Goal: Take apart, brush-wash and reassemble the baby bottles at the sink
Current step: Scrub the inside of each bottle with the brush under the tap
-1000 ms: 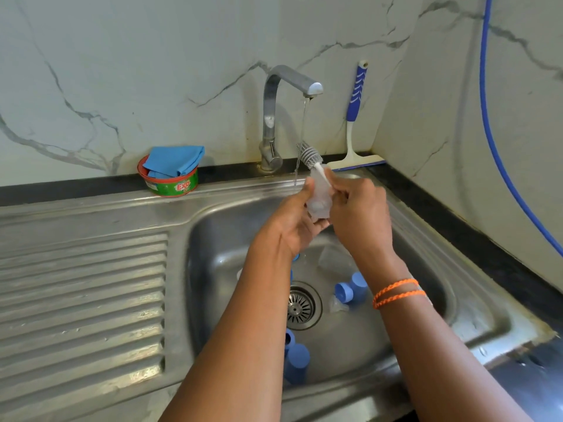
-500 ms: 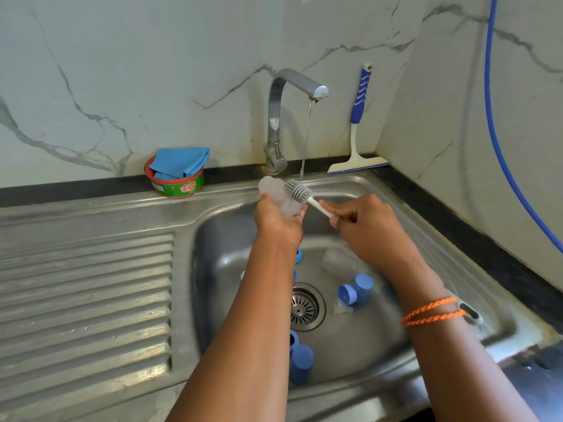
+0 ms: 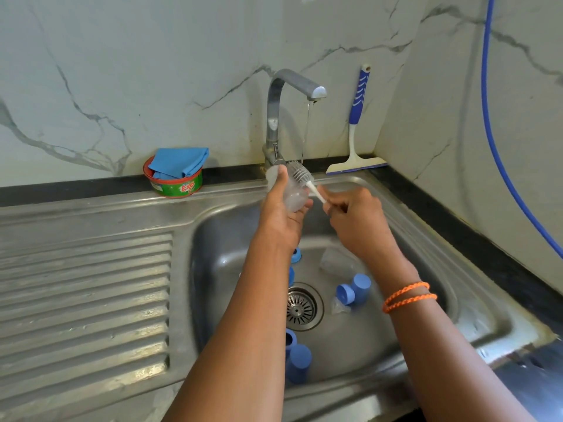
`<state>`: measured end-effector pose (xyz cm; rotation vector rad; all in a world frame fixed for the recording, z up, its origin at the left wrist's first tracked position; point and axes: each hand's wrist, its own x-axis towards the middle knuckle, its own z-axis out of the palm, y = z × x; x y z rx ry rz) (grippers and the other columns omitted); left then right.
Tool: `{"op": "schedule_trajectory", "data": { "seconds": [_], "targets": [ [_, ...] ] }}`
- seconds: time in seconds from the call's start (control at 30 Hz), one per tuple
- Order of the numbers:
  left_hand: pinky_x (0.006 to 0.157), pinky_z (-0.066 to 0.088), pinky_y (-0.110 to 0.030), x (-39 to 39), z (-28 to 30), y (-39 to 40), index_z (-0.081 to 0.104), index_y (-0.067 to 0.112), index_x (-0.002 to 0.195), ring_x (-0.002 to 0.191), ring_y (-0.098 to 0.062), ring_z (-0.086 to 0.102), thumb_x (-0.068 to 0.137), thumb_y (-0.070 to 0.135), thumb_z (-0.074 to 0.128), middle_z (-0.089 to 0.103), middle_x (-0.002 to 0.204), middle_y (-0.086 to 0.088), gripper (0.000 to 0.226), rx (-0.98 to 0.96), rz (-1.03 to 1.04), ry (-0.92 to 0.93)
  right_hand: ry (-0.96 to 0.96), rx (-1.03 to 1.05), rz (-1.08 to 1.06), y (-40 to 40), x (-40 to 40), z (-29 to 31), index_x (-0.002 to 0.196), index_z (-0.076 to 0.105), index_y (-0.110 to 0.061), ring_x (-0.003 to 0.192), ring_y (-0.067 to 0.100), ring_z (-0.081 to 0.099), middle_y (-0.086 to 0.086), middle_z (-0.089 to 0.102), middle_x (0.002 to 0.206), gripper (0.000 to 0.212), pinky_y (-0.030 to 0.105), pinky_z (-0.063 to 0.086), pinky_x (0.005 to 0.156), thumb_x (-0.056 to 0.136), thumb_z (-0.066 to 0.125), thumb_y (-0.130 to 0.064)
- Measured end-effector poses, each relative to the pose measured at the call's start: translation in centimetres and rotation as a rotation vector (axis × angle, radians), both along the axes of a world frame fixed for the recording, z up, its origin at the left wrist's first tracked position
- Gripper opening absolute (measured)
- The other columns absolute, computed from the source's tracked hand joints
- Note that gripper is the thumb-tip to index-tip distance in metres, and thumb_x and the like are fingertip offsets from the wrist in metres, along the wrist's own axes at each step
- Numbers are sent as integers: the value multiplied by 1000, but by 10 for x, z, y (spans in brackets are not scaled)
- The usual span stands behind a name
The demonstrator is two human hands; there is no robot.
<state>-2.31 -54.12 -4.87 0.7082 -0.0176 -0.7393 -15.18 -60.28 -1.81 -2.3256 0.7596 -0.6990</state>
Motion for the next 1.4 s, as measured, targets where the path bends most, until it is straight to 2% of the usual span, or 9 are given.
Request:
{"op": "schedule_trajectory", "data": {
  "seconds": [0.17,0.3,0.4,0.5,0.6,0.77,1.13,1.23,1.4],
  "targets": [
    [91,60,-43,11,-1,6,54,5,140,112,-34,67,99,31,69,65,133,-22,51,-95,42,84,33,52,80,-8,-22,2,107,83,-27,50,3,45,-18,59,53,21,14,39,49,103,66,-14],
    [89,59,-44,9,-3,10,56,4,137,111,-35,68,99,34,69,67,131,-23,50,1,-63,71,-4,-13,19,-4,-15,-3,89,79,-12,56,11,42,9,58,63,21,25,38,54,101,63,-12],
    [88,59,-44,7,-4,10,60,6,135,119,-36,67,101,45,62,70,128,-21,52,96,-193,14,-110,-8,-20,3,-3,-5,77,73,-35,60,16,43,7,54,63,39,19,35,51,101,59,-8],
    [90,56,-43,-4,2,9,60,6,138,110,-31,69,107,49,48,72,125,-17,54,103,-262,-11,-138,-44,-69,6,9,-4,98,79,-32,62,21,55,0,61,68,31,35,50,58,103,55,-14],
    [81,62,-41,-6,7,8,57,3,139,98,-30,73,111,44,40,73,119,-20,53,6,-212,69,-132,-27,-57,8,10,-3,86,75,-26,62,25,56,2,62,68,28,39,51,57,104,54,-20],
    [100,53,-50,4,2,0,46,6,148,121,-37,63,109,41,47,61,139,-22,52,-59,31,260,33,-7,10,3,-7,1,105,81,-16,56,14,40,3,53,63,22,24,34,51,102,60,-10],
    [75,59,-37,-2,3,10,57,2,136,94,-29,70,110,46,41,67,131,-24,53,2,-224,-2,-109,-3,-156,0,0,5,58,49,-24,58,21,34,0,41,57,45,32,29,54,97,56,-2],
    [86,56,-40,-4,3,9,59,2,135,107,-33,66,110,45,44,63,137,-26,51,-70,-178,26,-121,-12,-139,-1,4,3,83,75,-22,58,19,42,-1,50,62,31,30,32,53,100,56,-4],
    [109,51,-45,-2,4,3,61,8,132,117,-34,66,98,48,66,69,126,-19,52,-137,-4,45,-7,-30,-14,2,-3,-1,89,75,-17,59,18,46,1,51,64,23,26,35,52,104,59,-10]
  ]
}}
